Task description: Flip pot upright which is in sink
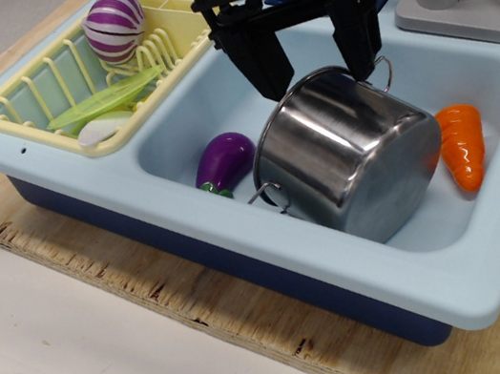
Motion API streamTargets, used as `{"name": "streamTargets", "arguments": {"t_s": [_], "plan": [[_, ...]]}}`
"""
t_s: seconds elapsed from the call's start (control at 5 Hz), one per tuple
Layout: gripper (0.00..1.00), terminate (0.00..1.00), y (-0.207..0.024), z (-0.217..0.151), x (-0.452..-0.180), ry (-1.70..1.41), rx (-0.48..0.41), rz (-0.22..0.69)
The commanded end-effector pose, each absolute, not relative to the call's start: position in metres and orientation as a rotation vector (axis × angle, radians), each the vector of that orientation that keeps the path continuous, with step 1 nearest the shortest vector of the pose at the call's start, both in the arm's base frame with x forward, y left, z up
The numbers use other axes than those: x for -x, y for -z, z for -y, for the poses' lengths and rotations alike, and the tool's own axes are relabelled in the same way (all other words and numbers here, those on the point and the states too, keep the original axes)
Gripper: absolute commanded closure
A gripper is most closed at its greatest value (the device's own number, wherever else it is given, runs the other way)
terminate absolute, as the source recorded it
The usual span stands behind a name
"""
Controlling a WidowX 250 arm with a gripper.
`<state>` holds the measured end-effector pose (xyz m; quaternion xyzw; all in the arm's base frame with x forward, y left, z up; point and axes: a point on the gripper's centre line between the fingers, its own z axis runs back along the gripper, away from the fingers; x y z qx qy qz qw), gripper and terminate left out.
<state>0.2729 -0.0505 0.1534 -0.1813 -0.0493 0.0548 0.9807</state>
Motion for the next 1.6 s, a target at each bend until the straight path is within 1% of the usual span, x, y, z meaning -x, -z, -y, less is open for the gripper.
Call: {"name": "streamTargets", "arguments": {"t_s": [0.0,0.2,0.4,0.6,0.8,1.0,1.2,1.4], "plan": [[0.00,0.00,-0.153,0.054,-0.274,-0.124,0.389,0.109],[0.00,0.00,-0.150,0.059,-0.270,-0.136,0.414,0.112],[0.00,0.00,-0.150,0.076,-0.266,-0.151,0.482,0.135],[1.00,0.00,-0.148,0.093,-0.264,-0.161,0.526,0.167],[1.00,0.00,-0.153,0.108,-0.264,-0.153,0.536,0.176],[1.00,0.00,-0.157,0.121,-0.263,-0.147,0.507,0.175],[1.00,0.00,-0.161,0.112,-0.265,-0.103,0.322,0.173],[1.00,0.00,-0.156,0.098,-0.272,-0.026,0.199,0.239]]}}
